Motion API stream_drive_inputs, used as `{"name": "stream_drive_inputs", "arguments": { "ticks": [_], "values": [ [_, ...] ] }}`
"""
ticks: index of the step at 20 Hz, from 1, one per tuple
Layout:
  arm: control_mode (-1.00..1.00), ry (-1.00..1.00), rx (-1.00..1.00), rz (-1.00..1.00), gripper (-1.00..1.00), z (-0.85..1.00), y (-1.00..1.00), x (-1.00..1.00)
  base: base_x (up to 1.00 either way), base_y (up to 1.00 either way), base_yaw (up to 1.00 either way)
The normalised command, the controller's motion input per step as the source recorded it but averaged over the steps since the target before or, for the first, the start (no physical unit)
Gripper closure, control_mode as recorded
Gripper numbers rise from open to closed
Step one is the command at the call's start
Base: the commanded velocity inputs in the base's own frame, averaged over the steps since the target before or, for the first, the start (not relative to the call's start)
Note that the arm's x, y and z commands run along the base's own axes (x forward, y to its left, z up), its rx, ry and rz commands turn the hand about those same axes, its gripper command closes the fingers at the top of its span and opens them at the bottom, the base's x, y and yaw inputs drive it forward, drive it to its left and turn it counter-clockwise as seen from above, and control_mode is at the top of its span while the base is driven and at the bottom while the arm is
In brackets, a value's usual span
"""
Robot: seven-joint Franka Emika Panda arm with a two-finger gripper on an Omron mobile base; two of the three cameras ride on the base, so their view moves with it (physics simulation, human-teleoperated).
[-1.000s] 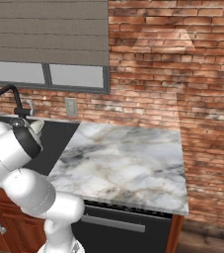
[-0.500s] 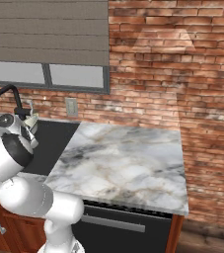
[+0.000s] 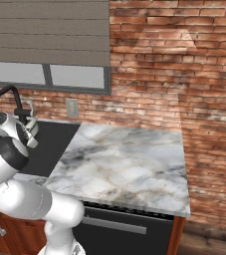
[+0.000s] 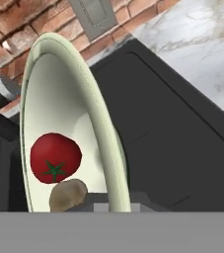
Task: Dump the tomato and garlic from the bowl so the bowl can be washed. Place the bowl in the sink after clearing the leftovers.
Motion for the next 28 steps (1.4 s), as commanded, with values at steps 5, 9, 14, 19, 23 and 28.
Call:
{"name": "stream_drive_inputs", "arguments": {
  "ticks": [5, 9, 14, 19, 23, 28],
  "values": [
    [-1.00, 0.00, -0.27, 0.00, 1.00, -0.46, -0.19, 0.00, 0.00, 0.00, 0.00],
    [-1.00, 0.00, -0.02, 0.00, 1.00, -0.01, -0.02, 0.00, 0.00, 0.00, 0.00],
    [-1.00, -0.07, -0.02, 0.00, 1.00, 0.12, 0.10, -0.07, 0.00, 0.00, 0.00],
    [-1.00, -0.06, -0.04, 0.00, 1.00, 0.21, 0.13, 0.00, 0.00, 0.00, 0.00],
    [-1.00, 0.00, -0.05, 0.00, 1.00, -0.03, 0.01, -0.01, 0.00, 0.00, 0.00],
    [-1.00, 0.00, -0.33, 0.03, 1.00, -0.10, 0.54, 0.00, 0.00, 0.00, 0.00]
  ]
}}
